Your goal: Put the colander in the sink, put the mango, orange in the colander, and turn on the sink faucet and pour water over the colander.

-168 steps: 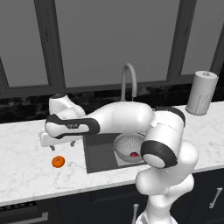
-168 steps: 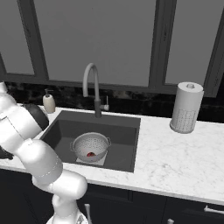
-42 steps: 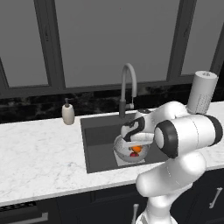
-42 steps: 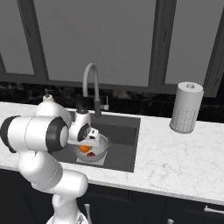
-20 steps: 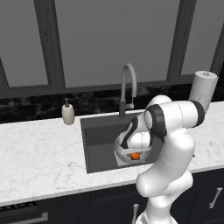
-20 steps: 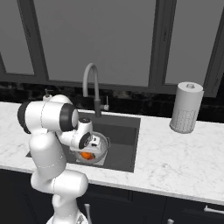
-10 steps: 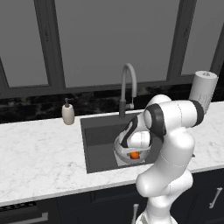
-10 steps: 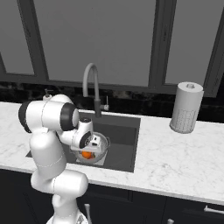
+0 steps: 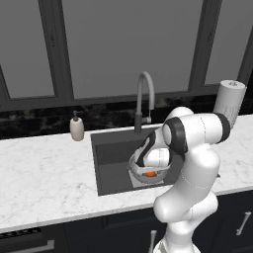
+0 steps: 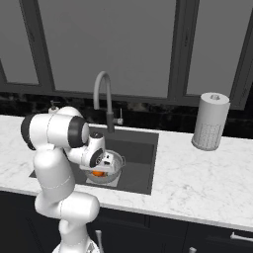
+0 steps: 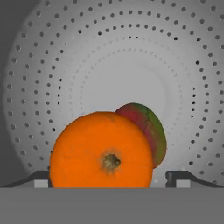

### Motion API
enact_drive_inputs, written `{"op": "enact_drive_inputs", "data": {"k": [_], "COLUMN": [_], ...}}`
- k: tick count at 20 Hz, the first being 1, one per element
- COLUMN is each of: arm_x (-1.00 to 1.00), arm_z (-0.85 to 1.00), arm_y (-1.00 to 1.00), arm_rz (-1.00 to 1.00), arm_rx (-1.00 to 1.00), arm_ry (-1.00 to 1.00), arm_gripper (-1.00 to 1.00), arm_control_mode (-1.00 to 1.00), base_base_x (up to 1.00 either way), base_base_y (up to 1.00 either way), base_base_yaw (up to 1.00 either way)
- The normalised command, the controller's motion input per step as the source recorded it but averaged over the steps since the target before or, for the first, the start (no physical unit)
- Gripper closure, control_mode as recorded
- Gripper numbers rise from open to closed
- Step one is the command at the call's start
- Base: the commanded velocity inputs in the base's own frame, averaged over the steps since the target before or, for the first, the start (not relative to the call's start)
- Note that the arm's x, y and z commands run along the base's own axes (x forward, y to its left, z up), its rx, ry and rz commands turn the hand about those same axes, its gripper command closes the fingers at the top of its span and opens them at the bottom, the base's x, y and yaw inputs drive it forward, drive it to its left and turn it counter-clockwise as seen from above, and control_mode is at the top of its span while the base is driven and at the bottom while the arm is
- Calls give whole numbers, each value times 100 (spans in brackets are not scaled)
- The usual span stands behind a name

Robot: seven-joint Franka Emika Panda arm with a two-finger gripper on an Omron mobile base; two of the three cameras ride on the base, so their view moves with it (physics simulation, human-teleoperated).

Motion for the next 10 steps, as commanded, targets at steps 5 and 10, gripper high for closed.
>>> {"op": "enact_drive_inputs", "data": {"k": [5,10], "arm_x": [1,0], "arm_z": [11,44], "arm_y": [-9,-44], "arm_rz": [0,0], "arm_rx": [0,3], "arm_ry": [0,0], "arm_gripper": [-100,-100], "arm_control_mode": [-100,-100], "base_base_x": [0,0], "base_base_y": [0,0], "base_base_yaw": [0,0]}}
